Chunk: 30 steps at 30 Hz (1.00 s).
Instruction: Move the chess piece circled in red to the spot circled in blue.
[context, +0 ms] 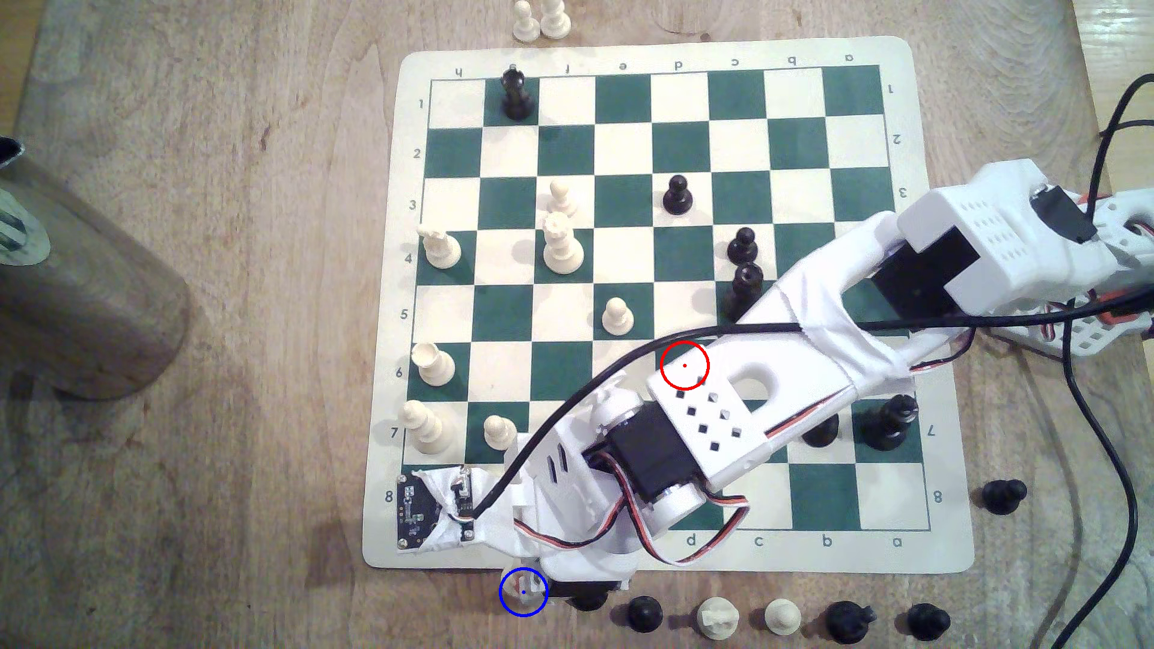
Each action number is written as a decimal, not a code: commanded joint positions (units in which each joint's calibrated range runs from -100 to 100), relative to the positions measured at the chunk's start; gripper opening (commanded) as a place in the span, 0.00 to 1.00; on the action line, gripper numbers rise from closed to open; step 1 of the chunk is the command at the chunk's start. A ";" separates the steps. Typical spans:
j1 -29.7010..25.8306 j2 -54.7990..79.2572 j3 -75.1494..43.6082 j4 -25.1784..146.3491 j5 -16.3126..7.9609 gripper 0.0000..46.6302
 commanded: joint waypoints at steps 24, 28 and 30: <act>-0.74 0.04 -5.51 -1.63 -0.24 0.14; -0.74 0.13 -5.42 -1.46 -0.24 0.38; -0.74 0.04 -5.42 -1.30 -0.39 0.45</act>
